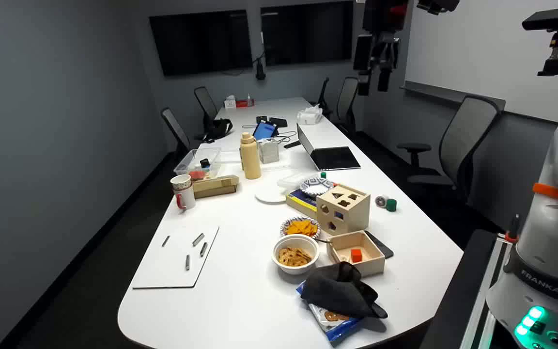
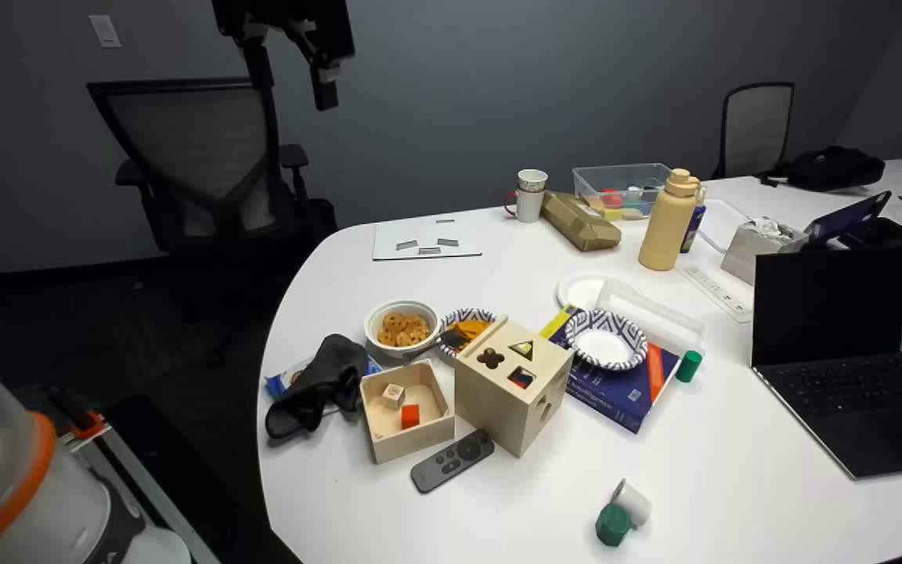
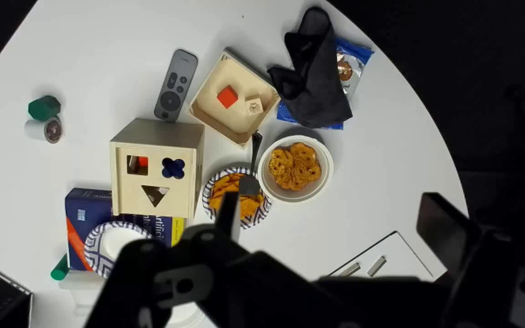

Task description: Press a button on the grey remote.

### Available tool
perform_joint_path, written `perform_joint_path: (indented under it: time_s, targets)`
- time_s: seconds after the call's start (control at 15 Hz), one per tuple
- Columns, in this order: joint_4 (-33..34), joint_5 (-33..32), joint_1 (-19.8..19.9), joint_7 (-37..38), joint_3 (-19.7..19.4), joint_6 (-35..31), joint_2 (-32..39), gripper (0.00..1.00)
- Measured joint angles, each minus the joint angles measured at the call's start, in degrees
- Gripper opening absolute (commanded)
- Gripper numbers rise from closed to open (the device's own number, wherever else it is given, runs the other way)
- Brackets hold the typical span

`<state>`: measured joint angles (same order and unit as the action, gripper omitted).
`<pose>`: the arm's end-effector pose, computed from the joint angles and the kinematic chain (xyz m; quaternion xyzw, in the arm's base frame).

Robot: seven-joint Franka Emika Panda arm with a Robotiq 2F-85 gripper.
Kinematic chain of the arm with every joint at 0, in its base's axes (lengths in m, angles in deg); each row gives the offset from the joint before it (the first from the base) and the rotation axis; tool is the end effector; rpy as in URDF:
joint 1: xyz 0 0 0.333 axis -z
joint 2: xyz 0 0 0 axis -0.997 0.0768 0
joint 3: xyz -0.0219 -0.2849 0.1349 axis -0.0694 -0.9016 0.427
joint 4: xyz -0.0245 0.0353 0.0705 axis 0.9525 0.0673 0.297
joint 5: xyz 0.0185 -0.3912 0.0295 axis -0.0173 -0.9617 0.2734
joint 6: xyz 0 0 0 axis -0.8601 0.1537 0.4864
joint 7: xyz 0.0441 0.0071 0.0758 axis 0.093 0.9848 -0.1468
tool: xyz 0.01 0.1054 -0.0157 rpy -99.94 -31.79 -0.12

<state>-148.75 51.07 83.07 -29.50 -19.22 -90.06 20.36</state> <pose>0.3224 0.0182 0.5688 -0.9986 -0.0289 -0.0360 0.0242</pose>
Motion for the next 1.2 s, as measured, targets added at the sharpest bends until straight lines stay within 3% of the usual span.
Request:
perform_joint_path:
  time_s: [0.73, 1.2]
  targets:
    - [-0.91, -0.06, 0.68, -0.44, -1.3, -1.35, 1.6, 1.0]
    - [-10.44, -0.15, 6.18, -8.39, -12.06, -20.37, 13.55, 1.0]
